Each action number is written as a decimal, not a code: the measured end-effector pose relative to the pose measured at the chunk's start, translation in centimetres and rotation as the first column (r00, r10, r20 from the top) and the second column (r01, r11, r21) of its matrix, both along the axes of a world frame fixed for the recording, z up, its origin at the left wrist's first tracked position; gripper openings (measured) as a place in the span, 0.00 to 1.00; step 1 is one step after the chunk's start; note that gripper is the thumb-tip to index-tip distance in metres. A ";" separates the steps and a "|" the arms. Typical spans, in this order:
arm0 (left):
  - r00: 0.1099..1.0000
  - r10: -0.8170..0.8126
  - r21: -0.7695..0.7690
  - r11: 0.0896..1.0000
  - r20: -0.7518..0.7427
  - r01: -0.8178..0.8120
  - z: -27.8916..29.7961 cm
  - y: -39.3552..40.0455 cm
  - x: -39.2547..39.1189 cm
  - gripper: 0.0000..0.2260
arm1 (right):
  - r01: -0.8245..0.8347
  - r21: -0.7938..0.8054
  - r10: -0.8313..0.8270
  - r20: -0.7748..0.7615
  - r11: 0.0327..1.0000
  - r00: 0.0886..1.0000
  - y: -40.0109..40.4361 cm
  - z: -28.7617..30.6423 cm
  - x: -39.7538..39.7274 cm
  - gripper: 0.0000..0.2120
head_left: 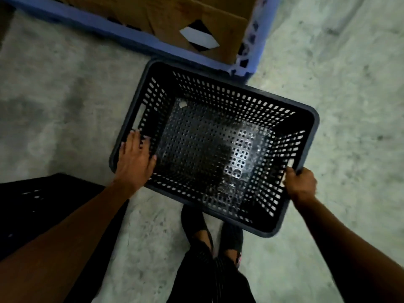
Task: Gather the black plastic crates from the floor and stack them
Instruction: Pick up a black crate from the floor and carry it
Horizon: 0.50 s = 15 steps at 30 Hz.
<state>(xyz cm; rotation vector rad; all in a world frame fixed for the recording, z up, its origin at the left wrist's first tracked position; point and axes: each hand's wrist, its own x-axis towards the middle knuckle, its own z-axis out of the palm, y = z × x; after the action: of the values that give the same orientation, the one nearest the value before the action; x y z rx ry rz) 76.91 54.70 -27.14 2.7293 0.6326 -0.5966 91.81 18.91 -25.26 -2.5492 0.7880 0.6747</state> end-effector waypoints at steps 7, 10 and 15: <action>0.823 0.561 -0.477 0.702 -0.087 -0.529 -3.6 -6.0 6.7 0.26 | 0.213 -0.041 -0.214 -0.006 0.976 0.977 -11.5 1.5 -2.3 0.15; 0.836 0.541 -0.421 0.739 -0.093 -0.525 -3.9 -8.0 8.1 0.15 | 0.281 -0.011 -0.281 0.015 0.960 0.960 -14.3 2.0 -3.5 0.15; 0.858 0.513 -0.326 0.807 -0.023 -0.492 -1.3 -10.2 6.4 0.13 | 0.291 0.043 -0.293 0.049 0.956 0.955 -16.6 4.6 -4.0 0.16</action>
<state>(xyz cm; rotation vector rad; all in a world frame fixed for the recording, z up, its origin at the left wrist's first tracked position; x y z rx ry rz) 83.30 44.47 -28.40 2.1361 1.0882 -0.4243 87.80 2.30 -20.67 -2.3406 1.0946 0.5155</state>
